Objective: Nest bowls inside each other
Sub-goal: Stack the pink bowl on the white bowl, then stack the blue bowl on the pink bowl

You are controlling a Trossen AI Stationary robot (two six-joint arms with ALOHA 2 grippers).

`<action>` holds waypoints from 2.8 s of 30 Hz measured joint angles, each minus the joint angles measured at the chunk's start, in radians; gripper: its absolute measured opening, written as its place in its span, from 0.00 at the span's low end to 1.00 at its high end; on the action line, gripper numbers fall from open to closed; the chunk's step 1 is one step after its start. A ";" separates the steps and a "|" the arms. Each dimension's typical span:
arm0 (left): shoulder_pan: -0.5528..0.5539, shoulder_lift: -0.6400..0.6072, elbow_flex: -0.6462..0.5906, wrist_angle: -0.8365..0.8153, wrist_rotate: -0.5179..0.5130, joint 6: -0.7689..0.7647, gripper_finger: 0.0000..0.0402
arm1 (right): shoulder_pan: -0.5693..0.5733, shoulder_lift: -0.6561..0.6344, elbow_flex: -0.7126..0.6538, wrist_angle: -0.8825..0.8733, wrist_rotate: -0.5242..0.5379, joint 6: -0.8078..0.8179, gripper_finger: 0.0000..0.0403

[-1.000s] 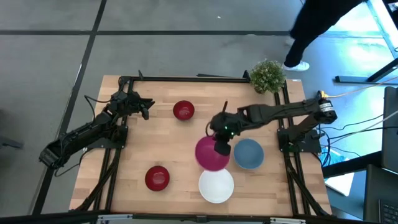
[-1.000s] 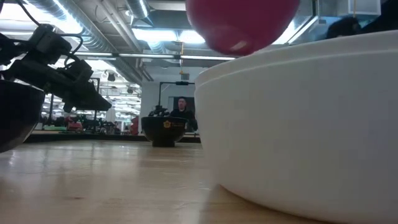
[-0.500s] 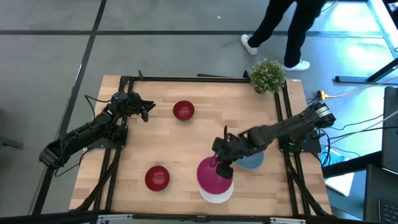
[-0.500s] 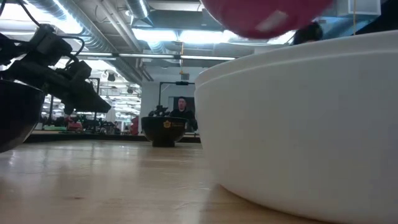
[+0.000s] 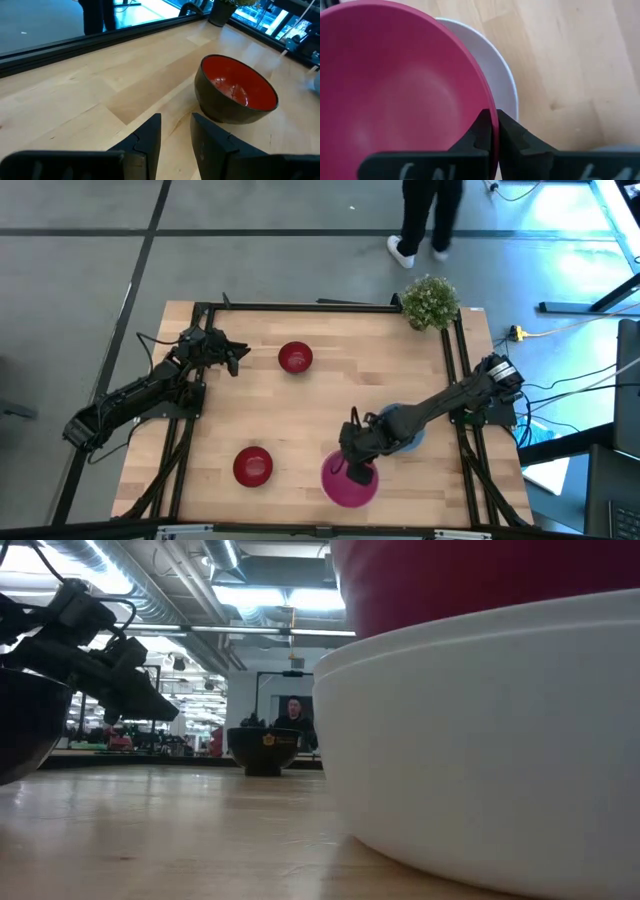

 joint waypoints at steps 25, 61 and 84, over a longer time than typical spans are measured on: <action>0.000 0.000 0.000 -0.012 0.000 0.026 0.25 | -0.003 0.028 0.000 -0.006 0.070 0.017 0.17; 0.000 0.000 0.000 -0.013 -0.002 0.026 0.25 | -0.071 -0.398 0.000 -0.459 0.505 0.023 0.35; 0.000 0.000 0.000 -0.013 -0.038 -0.010 0.25 | -0.139 -0.919 -0.647 -0.064 0.294 -0.057 0.31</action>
